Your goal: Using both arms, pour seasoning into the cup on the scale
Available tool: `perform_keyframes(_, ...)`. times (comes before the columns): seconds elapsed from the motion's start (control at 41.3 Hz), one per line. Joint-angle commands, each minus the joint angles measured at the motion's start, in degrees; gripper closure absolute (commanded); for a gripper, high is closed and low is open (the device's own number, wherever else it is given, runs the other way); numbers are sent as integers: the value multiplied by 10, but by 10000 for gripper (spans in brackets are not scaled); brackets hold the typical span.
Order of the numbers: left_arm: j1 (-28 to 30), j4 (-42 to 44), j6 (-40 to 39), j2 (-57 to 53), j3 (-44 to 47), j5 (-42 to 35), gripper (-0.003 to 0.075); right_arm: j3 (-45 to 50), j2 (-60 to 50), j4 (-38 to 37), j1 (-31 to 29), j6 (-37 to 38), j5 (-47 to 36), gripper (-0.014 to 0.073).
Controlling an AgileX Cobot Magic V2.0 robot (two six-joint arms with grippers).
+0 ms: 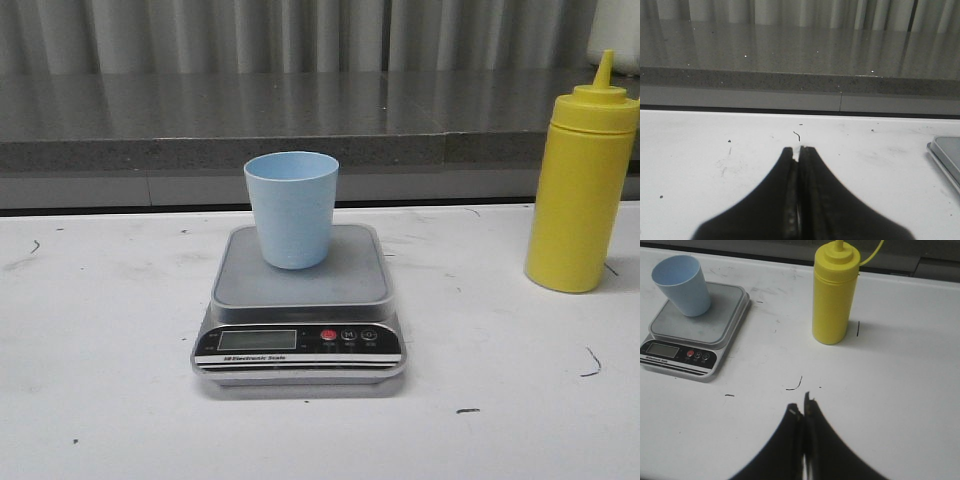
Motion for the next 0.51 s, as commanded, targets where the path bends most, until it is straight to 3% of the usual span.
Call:
perform_keyframes(0.0, 0, -8, -3, -10, 7, -99, 740, -18, 4, -3, 1, -3, -37, 661)
perform_keyframes(0.484, 0, -22, -3, -10, 13, -102, 740, -18, 4, -3, 1, -3, -37, 661)
